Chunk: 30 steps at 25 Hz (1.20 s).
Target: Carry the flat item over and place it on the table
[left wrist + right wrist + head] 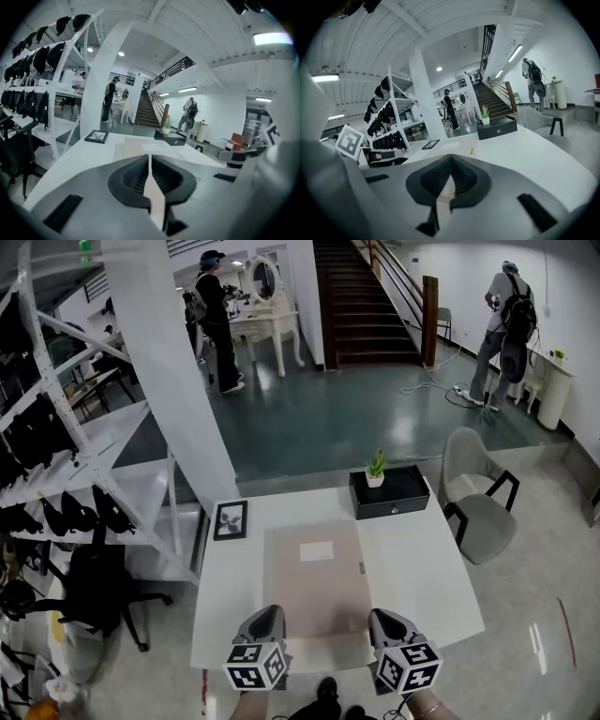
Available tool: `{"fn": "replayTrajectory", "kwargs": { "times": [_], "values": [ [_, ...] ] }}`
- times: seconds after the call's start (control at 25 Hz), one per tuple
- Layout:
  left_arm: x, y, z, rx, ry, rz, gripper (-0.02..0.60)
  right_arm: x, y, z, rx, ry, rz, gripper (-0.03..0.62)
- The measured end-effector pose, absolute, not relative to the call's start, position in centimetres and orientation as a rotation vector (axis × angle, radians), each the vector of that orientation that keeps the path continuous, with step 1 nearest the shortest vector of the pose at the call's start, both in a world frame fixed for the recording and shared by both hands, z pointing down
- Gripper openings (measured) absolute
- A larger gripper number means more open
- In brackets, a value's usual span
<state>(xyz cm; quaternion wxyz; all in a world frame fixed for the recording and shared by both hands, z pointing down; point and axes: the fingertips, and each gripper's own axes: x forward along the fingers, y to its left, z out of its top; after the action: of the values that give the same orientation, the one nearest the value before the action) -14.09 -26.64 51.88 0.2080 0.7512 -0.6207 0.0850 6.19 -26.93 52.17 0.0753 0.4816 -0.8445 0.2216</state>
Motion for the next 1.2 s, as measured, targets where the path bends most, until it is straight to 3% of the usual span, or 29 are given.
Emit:
{"fn": "replayTrajectory", "kwargs": {
  "times": [1.2],
  "values": [
    [-14.5,-23.8,52.1,2.042,-1.738,0.213,0.028,6.2,-25.0,53.4,1.384,-2.496,0.647,0.000]
  ]
}}
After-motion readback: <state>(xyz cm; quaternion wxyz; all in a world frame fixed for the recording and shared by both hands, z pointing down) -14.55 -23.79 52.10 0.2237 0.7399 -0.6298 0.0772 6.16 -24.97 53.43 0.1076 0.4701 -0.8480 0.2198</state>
